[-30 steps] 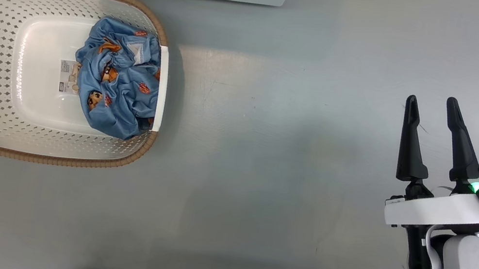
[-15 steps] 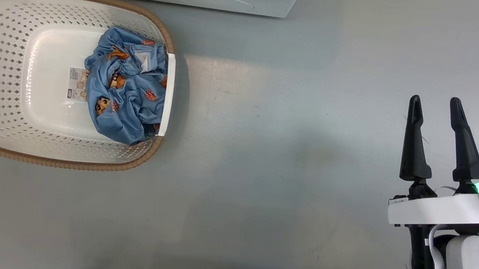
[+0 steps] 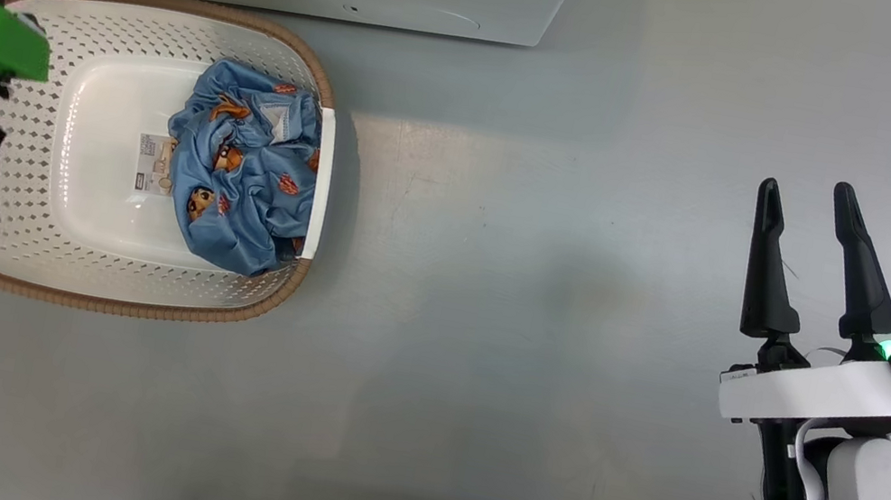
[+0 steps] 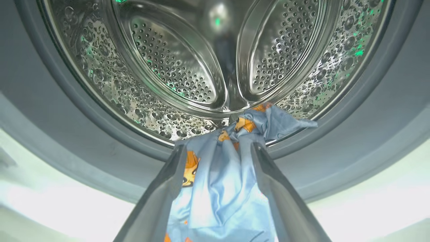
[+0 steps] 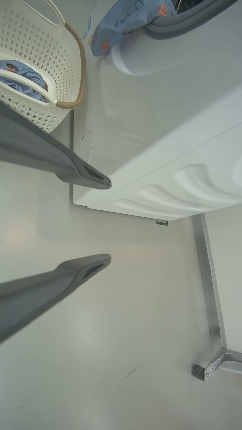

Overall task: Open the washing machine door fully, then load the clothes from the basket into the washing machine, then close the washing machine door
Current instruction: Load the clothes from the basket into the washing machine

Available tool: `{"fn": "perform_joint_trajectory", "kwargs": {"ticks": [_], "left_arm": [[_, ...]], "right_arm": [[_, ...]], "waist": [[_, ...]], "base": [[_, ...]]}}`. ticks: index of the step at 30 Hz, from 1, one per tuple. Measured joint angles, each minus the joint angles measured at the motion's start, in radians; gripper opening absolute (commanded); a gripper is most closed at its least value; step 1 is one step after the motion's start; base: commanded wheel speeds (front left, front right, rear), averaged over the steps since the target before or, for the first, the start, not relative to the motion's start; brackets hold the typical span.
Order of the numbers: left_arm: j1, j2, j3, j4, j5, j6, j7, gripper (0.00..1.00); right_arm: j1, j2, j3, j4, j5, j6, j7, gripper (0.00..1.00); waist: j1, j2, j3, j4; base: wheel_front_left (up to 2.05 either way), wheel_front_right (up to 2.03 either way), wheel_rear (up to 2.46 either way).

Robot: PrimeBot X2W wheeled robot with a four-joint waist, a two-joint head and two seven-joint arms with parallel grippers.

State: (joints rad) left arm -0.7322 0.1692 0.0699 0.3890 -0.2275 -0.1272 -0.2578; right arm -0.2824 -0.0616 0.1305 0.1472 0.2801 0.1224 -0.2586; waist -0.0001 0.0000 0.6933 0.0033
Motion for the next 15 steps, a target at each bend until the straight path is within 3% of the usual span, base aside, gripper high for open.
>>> {"fn": "perform_joint_trajectory", "kwargs": {"ticks": [15], "left_arm": [[0.226,-0.092,0.033,-0.082,0.010,0.010,0.000,1.00]], "right_arm": [[0.004,-0.001,0.000,0.000,0.000,0.000,0.000,1.00]], "waist": [[0.0000,0.0000,-0.008,0.005]], "base": [[0.00,0.00,0.00]]}}
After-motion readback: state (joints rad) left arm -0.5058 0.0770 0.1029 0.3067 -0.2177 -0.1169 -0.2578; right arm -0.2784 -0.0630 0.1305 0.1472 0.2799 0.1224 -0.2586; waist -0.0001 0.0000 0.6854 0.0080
